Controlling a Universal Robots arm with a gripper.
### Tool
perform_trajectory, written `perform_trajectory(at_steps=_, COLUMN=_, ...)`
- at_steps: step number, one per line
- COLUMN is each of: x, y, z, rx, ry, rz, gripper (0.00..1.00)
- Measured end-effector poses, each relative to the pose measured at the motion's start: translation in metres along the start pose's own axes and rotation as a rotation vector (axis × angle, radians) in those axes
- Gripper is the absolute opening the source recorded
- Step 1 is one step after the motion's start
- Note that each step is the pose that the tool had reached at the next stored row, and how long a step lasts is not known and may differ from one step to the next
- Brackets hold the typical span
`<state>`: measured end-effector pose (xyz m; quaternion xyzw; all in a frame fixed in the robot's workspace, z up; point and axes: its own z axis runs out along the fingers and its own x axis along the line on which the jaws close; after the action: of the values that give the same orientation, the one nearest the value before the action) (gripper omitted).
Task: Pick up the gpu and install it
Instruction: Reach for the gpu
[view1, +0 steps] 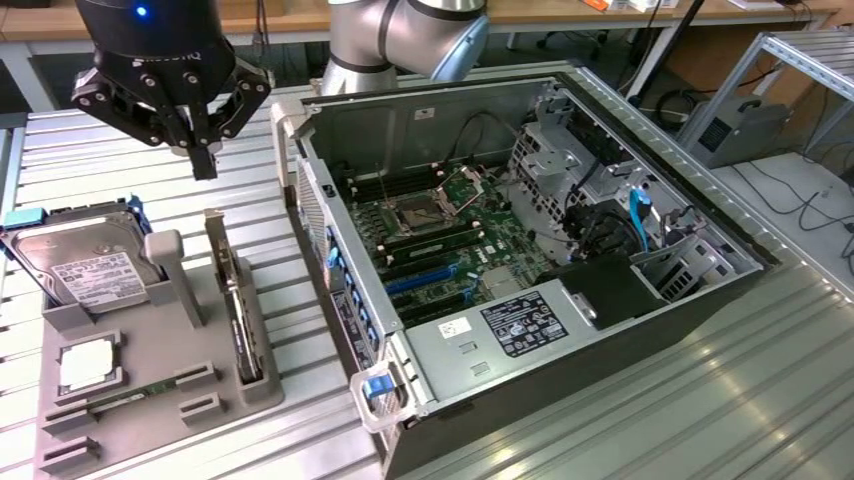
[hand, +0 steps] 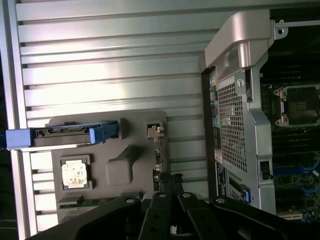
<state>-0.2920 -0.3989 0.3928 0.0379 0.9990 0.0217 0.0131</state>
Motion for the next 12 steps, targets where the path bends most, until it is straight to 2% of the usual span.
perform_trajectory(at_steps=12, x=0.0027, y=-0.0003, z=0.0, rx=-0.0001, ry=0.0, rz=0.0, gripper=0.11)
